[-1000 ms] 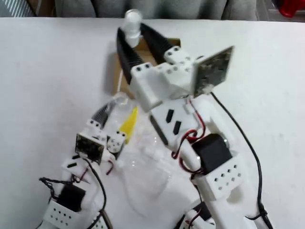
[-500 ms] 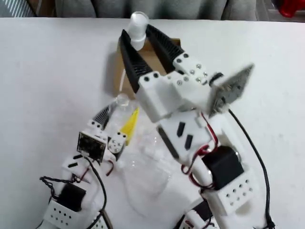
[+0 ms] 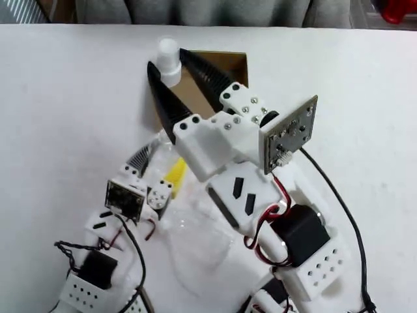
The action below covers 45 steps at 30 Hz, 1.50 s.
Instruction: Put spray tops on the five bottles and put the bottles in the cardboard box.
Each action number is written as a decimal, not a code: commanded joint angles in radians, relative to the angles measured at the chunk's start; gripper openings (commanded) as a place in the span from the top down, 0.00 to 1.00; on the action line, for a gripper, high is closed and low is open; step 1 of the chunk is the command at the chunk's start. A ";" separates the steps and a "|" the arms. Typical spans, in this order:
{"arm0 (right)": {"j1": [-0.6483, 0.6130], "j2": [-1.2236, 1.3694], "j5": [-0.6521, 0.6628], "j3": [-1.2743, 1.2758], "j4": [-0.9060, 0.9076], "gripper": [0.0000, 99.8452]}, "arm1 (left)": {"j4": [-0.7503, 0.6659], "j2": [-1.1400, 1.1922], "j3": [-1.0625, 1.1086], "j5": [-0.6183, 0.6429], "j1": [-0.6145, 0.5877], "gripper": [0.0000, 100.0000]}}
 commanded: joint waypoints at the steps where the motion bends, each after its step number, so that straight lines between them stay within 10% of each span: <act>1: -0.008 -0.015 0.015 0.009 -0.004 0.98 | 0.005 -0.015 -0.003 -0.006 -0.008 0.98; 45: 0.039 0.114 0.064 -0.080 0.228 0.99 | 0.003 -0.016 -0.003 -0.008 -0.010 0.98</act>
